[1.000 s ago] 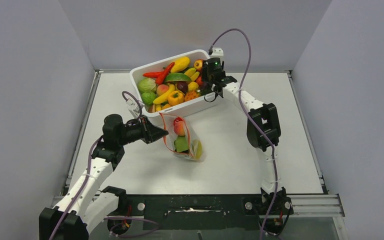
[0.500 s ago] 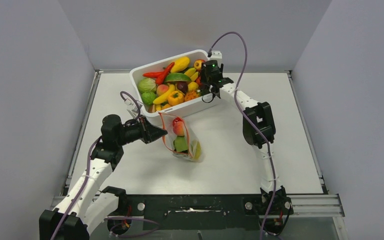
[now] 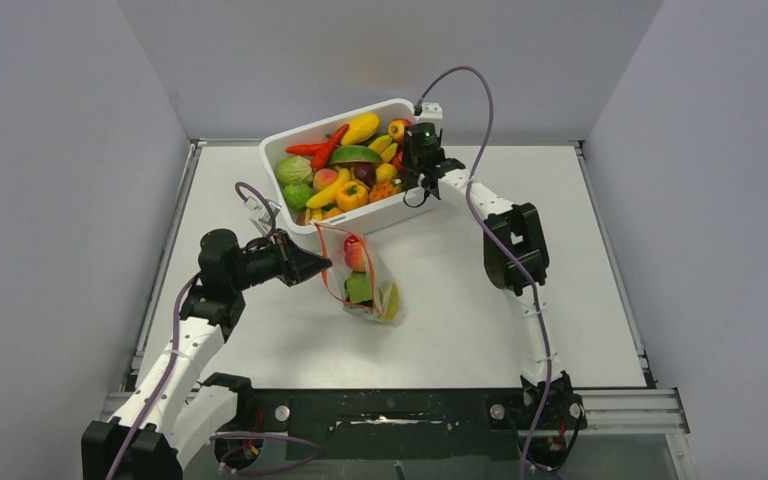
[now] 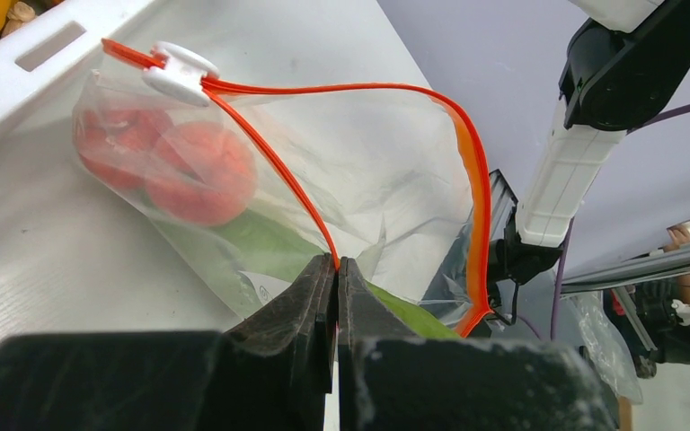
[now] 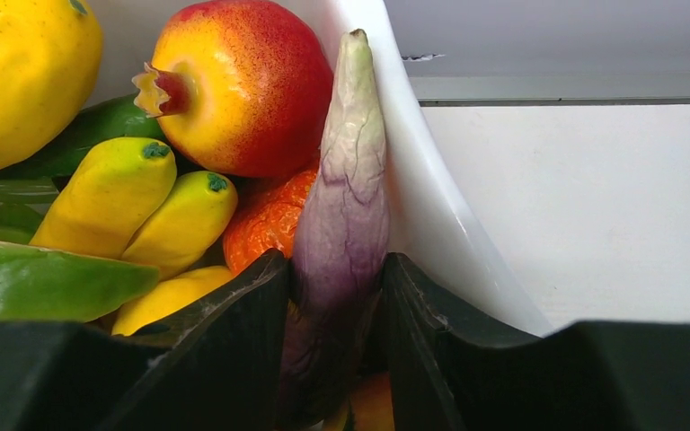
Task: Place the food in the zip-top bag and seal the zipper
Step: Pick up the fake vegetable from the bin, then place the fake vegetable in the zipper food storage bag.
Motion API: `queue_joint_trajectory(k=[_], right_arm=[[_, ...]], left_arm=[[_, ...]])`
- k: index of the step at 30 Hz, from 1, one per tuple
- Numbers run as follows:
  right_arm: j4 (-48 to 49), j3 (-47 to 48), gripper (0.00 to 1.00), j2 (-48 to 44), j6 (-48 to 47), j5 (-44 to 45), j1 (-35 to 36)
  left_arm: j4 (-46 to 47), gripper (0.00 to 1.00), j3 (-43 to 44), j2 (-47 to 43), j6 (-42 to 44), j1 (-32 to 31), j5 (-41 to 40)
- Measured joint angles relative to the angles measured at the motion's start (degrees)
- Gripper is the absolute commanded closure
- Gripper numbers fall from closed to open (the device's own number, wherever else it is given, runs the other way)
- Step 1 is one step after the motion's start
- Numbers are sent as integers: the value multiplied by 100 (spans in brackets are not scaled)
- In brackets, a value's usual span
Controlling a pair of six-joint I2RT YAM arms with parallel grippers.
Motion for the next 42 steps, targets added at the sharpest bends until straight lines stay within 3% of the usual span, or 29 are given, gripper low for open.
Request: queue_joint_trajectory(k=[18, 32, 42], right_arm=[[175, -450, 79, -667, -367, -448, -15], [363, -2041, 79, -2922, -518, -647, -37], [284, -3233, 79, -4572, -511, -925, 125]], left_arm=[[138, 100, -37, 79, -133, 101, 0], [149, 100, 208, 286, -404, 2, -319], [153, 100, 507, 505, -461, -750, -844]])
